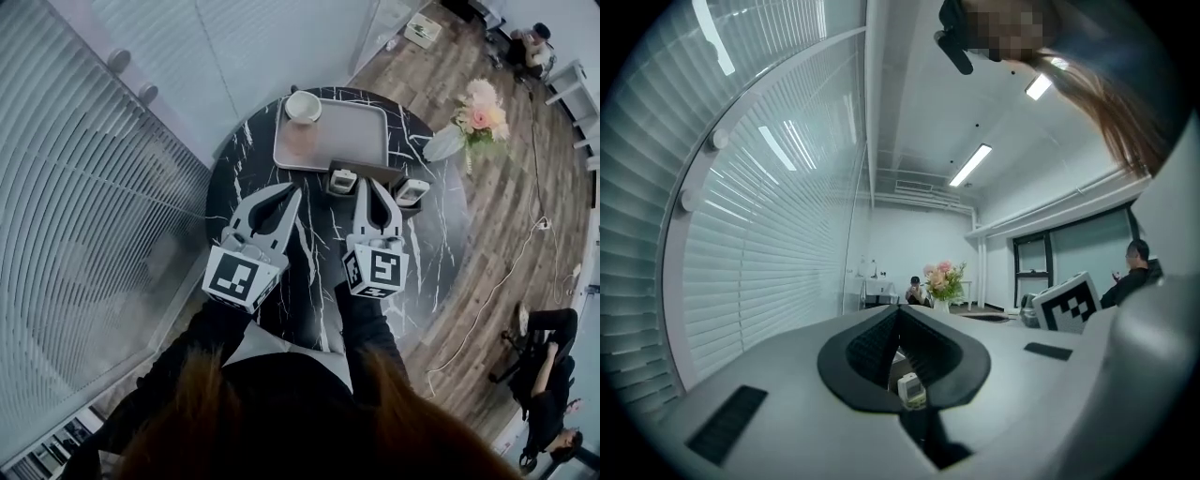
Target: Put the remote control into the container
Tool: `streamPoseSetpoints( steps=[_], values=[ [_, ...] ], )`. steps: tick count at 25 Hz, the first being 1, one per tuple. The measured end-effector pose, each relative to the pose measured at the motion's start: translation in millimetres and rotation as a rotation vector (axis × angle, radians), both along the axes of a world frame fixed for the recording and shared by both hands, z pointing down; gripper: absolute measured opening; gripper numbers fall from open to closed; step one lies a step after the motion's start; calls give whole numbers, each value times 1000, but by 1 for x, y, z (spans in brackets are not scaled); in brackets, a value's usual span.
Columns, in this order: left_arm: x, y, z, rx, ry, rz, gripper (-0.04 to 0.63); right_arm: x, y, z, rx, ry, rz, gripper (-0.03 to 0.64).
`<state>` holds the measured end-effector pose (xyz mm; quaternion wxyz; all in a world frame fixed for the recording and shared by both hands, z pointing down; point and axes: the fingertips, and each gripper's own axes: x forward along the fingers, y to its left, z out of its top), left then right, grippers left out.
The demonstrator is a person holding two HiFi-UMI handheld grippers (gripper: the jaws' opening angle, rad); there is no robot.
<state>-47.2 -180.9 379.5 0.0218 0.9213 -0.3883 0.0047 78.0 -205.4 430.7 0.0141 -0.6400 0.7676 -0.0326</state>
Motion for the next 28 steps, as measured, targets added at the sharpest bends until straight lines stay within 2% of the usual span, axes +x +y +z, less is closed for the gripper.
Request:
streamPoseSetpoints(
  steps=[7,20,28],
  values=[
    [15,27,-11,19,28,-9,-3,10,39,-34,44,-4,-32,17],
    [29,75,-11,30,46,-39,-3,20,104,-39,29,0,-101,17],
    [31,87,1,44,0,-54,-3,19,116,-43,27,-23,-118,17]
  ],
)
